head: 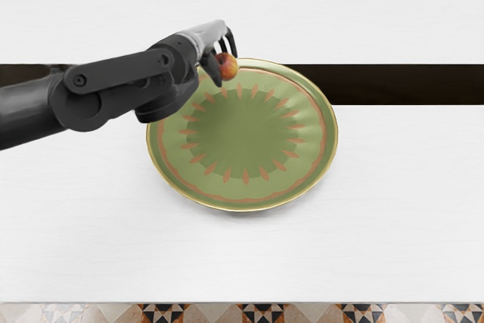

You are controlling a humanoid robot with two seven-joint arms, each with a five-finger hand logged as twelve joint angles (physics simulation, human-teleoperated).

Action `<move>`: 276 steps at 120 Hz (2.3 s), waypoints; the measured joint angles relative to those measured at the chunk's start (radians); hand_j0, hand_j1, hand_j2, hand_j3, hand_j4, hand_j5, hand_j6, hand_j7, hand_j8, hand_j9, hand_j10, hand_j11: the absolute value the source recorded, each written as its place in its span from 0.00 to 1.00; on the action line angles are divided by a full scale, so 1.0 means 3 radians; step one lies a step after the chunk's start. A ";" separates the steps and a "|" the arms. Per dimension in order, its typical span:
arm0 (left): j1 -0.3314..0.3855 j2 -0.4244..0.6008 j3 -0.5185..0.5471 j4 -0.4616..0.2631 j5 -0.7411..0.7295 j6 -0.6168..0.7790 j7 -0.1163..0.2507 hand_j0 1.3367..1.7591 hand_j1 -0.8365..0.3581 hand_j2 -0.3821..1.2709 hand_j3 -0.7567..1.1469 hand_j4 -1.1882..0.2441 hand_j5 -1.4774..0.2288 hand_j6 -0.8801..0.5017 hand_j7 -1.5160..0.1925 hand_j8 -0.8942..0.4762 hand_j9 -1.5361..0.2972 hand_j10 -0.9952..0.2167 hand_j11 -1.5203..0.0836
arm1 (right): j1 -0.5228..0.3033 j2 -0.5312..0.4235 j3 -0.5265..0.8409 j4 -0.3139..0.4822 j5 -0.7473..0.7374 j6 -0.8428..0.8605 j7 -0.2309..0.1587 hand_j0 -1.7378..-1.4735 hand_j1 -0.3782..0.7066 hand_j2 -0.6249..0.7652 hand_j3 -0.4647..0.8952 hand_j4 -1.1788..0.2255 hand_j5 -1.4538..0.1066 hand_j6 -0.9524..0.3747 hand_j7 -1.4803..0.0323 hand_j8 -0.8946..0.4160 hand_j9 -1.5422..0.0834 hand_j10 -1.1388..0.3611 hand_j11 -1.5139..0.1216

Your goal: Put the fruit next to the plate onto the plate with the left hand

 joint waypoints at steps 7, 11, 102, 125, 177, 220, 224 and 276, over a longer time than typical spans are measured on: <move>0.0013 -0.0004 -0.0001 -0.0084 -0.0049 0.0002 0.0000 0.75 0.47 0.43 0.40 0.43 0.29 0.30 0.32 0.23 0.31 0.23 0.35 | 0.0000 0.0000 0.0000 0.0000 0.0000 0.0000 0.0000 0.30 0.03 0.45 0.34 0.84 0.93 0.72 0.98 0.68 0.95 0.76 0.93; 0.0024 -0.0004 0.0000 -0.0136 -0.0077 0.0002 0.0000 0.75 0.48 0.43 0.40 0.42 0.29 0.29 0.32 0.23 0.31 0.23 0.35 | 0.0000 0.0000 0.0000 0.0000 0.0000 0.0000 0.0000 0.30 0.03 0.45 0.34 0.84 0.93 0.72 0.98 0.68 0.95 0.76 0.93; 0.0345 0.0176 -0.0008 -0.0572 -0.0326 0.0120 0.0002 0.76 0.72 0.29 0.40 0.63 0.62 0.44 0.65 0.44 0.61 0.56 0.69 | 0.0000 0.0000 0.0000 0.0000 -0.0001 0.0000 0.0000 0.30 0.03 0.45 0.34 0.84 0.93 0.72 0.98 0.68 0.95 0.76 0.93; 0.0574 0.0407 -0.0421 -0.0582 -0.0405 0.0123 0.0002 0.76 0.87 0.26 0.40 0.74 0.75 0.54 0.78 0.55 0.74 0.70 0.83 | 0.0000 0.0000 0.0000 0.0000 -0.0001 0.0000 0.0000 0.30 0.03 0.45 0.34 0.84 0.93 0.72 0.98 0.68 0.95 0.76 0.93; 0.1071 0.1050 -0.1275 -0.0578 -0.1390 0.0067 0.0002 0.76 0.96 0.24 0.40 0.81 0.84 0.61 0.86 0.63 0.81 0.79 0.92 | 0.0000 0.0000 0.0000 0.0000 0.0000 0.0000 0.0000 0.30 0.03 0.45 0.34 0.84 0.93 0.72 0.98 0.68 0.95 0.76 0.93; 0.1523 0.1585 -0.1971 -0.0527 -0.1836 -0.0275 0.0002 0.76 0.97 0.23 0.40 0.81 0.85 0.62 0.87 0.64 0.82 0.80 0.93 | 0.0000 0.0000 0.0000 0.0000 -0.0001 0.0000 0.0000 0.30 0.03 0.45 0.34 0.84 0.93 0.72 0.98 0.68 0.95 0.76 0.93; 0.1542 0.1607 -0.1985 -0.0506 -0.1851 -0.0281 0.0002 0.76 0.97 0.23 0.40 0.82 0.85 0.62 0.87 0.64 0.82 0.80 0.93 | 0.0000 0.0000 0.0000 0.0000 -0.0001 0.0000 0.0000 0.30 0.03 0.45 0.34 0.84 0.93 0.72 0.98 0.68 0.95 0.76 0.93; 0.2110 0.1745 -0.2579 -0.0444 -0.1898 -0.0300 -0.0224 0.76 0.97 0.23 0.40 0.82 0.85 0.62 0.87 0.64 0.83 0.81 0.93 | 0.0000 0.0000 0.0000 0.0000 -0.0001 0.0000 0.0000 0.30 0.03 0.45 0.34 0.84 0.93 0.72 0.98 0.68 0.95 0.76 0.93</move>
